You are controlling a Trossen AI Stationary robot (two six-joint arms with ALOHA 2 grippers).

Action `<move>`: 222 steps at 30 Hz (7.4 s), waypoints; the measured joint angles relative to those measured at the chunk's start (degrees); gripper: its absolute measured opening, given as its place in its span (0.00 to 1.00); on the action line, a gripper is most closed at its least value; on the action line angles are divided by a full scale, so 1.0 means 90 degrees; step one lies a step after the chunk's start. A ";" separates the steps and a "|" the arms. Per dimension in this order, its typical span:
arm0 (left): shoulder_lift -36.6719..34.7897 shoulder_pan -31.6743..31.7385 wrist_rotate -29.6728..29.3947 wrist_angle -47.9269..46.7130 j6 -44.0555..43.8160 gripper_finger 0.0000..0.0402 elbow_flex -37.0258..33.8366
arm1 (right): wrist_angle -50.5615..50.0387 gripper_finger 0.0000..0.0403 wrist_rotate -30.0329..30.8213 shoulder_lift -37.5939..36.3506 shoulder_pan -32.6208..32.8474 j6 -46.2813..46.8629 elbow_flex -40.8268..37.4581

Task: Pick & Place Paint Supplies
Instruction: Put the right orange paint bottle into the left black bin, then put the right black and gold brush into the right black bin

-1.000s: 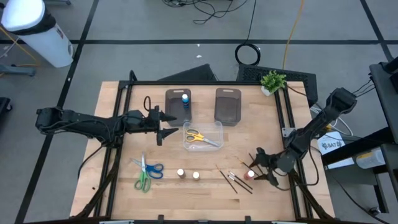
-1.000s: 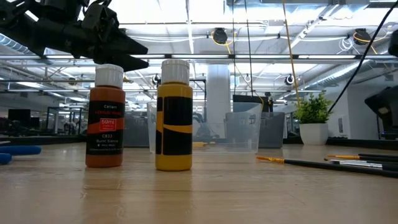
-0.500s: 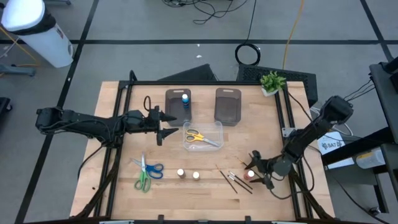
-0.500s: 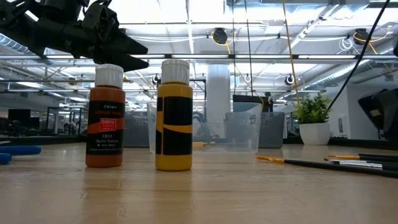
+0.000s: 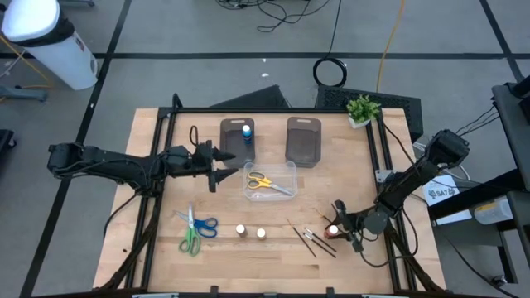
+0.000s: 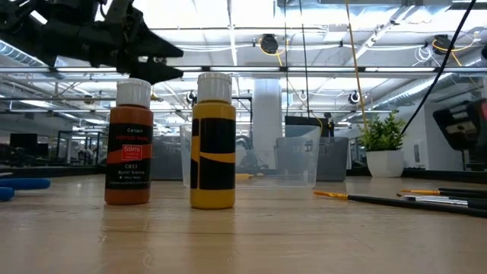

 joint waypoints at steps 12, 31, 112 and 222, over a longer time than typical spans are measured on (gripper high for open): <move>0.1291 -0.0363 -0.0067 -0.3518 0.1082 0.68 0.3493 | -0.0828 0.30 -0.0835 -0.0684 -0.2496 -0.1684 0.1463; 0.4670 -0.0854 -0.0347 -0.5466 0.1636 0.68 0.6866 | -0.3827 0.29 -0.1025 0.0451 -0.4103 -0.1861 0.3772; 0.5221 -0.0929 0.0003 -0.5052 0.1944 0.31 0.6939 | -0.3668 0.32 -0.1015 0.0434 -0.4047 -0.1557 0.3767; 0.2371 0.2609 -0.0372 -0.5475 -0.0586 0.64 0.3910 | -0.4826 0.60 -0.1023 -0.1006 -0.4047 -0.1207 0.3762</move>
